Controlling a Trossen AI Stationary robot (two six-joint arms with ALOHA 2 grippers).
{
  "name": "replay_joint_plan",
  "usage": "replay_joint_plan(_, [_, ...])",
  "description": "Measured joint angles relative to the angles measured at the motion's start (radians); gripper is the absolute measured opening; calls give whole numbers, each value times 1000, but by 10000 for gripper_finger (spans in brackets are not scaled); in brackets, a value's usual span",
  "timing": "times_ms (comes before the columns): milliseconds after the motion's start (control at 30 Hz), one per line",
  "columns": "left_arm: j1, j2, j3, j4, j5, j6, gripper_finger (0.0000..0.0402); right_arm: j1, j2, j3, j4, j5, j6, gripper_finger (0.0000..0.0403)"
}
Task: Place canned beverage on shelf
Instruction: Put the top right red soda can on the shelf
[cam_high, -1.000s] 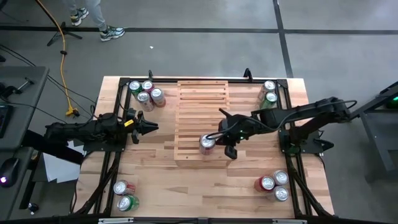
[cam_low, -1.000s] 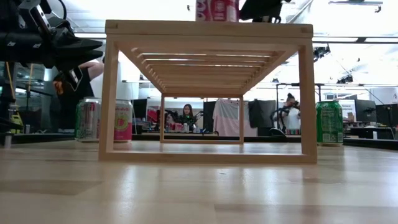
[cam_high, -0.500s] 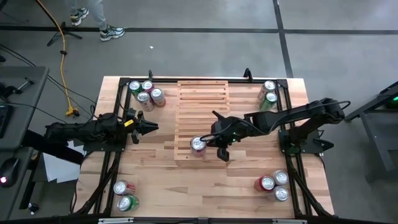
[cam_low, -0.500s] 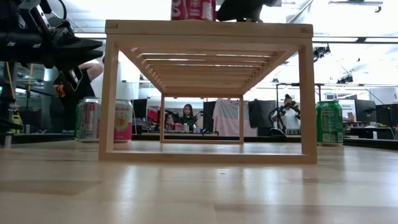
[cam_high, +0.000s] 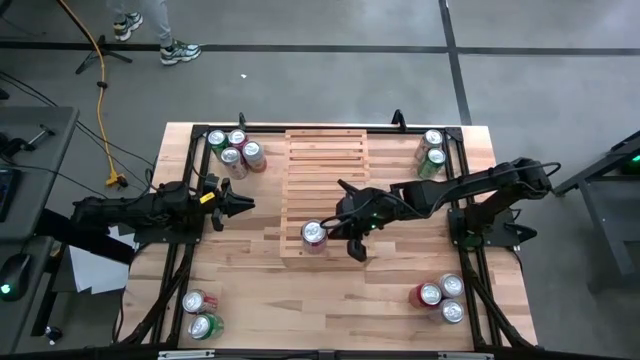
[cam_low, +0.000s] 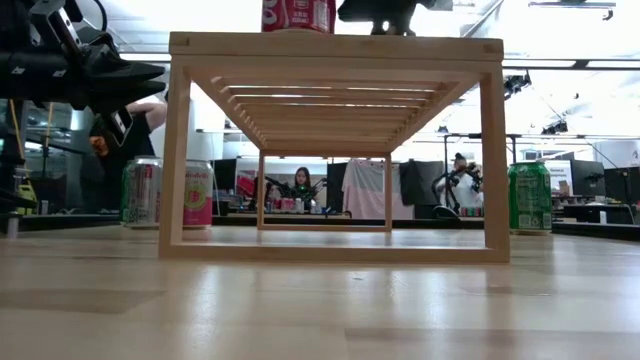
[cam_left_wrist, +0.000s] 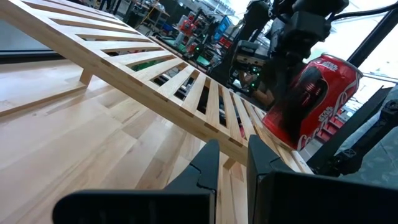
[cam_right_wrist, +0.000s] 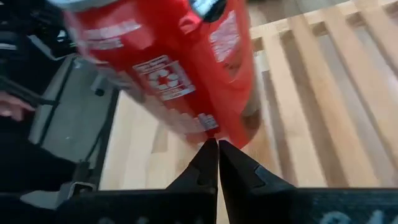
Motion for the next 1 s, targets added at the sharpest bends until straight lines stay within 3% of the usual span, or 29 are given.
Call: replay_joint_plan(1000, [0,0,0,0,0,0,1,22,110,5,194,28,-168,0])
